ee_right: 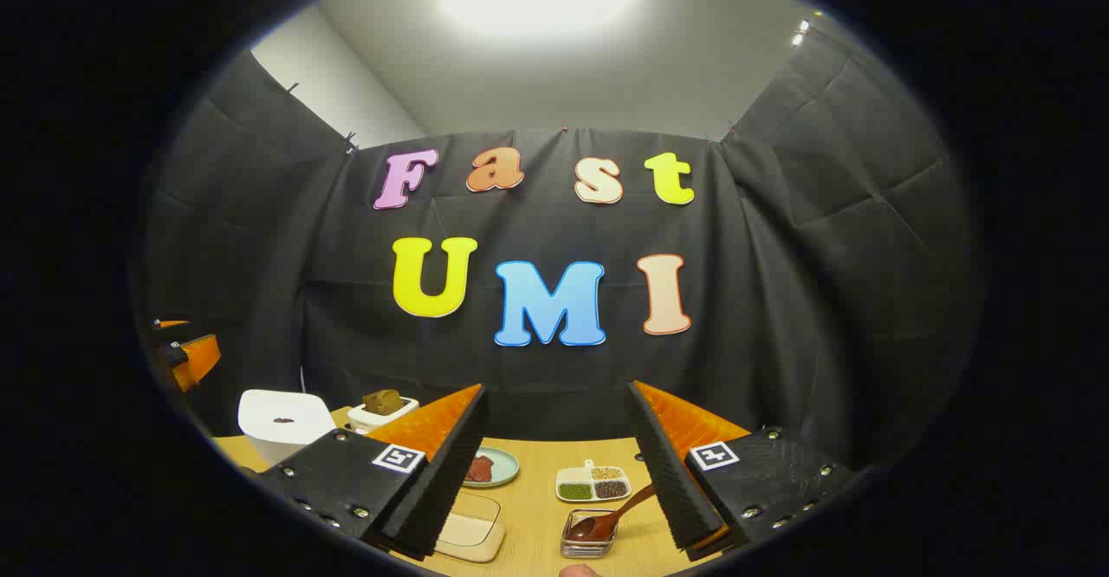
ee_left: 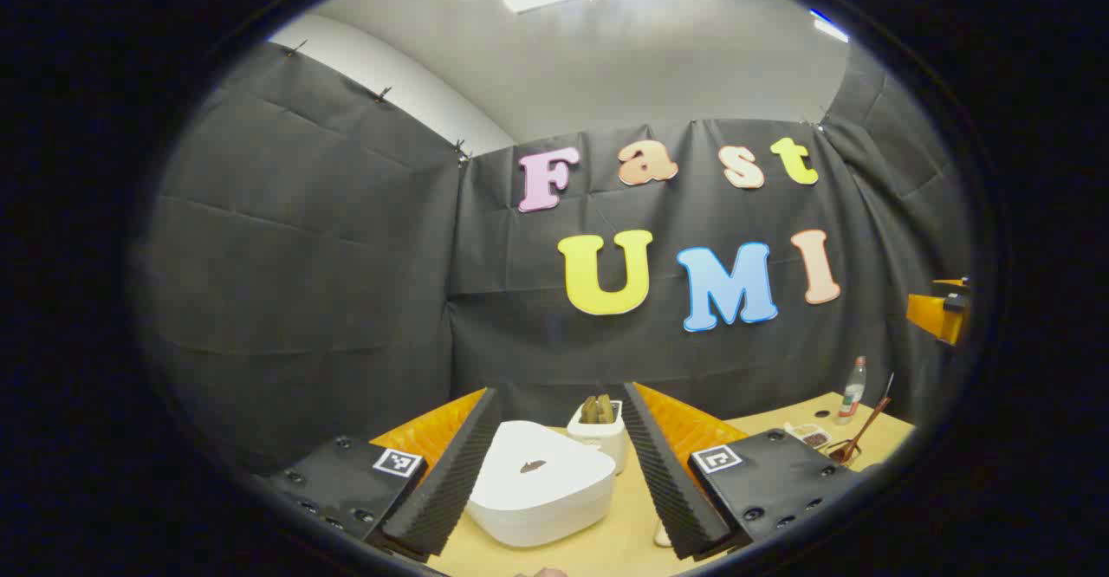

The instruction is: Close the left gripper, press the button to open the rice cooker; take a wooden spoon from the chopstick holder with the right hand, scoop a spoonful of rice and pour it into the rice cooker, then put the wooden spoon back into the chopstick holder.

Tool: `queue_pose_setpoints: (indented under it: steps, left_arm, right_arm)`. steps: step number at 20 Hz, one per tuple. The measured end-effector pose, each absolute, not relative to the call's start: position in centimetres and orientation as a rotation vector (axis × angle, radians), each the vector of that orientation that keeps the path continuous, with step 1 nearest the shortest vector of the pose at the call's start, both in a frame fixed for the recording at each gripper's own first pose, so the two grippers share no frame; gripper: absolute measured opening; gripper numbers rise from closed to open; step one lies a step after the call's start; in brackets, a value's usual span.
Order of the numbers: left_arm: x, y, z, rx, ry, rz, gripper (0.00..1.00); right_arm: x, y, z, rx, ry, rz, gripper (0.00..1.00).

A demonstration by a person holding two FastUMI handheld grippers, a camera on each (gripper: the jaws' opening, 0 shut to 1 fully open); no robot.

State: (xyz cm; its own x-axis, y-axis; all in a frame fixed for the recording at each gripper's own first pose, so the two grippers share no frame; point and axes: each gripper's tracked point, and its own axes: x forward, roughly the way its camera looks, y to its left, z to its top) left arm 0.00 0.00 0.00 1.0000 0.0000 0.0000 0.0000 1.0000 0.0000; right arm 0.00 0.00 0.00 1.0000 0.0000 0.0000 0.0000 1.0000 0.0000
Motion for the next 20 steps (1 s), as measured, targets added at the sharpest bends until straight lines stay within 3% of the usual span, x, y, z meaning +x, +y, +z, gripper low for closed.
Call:
queue_pose_setpoints:
  steps: [20]
  left_arm:
    - [-1.3,1.3,0.3,-0.018,-0.012,0.026,0.97]
  right_arm:
    - [-1.4,0.2,1.0,-0.021,-0.05,0.001,0.95]
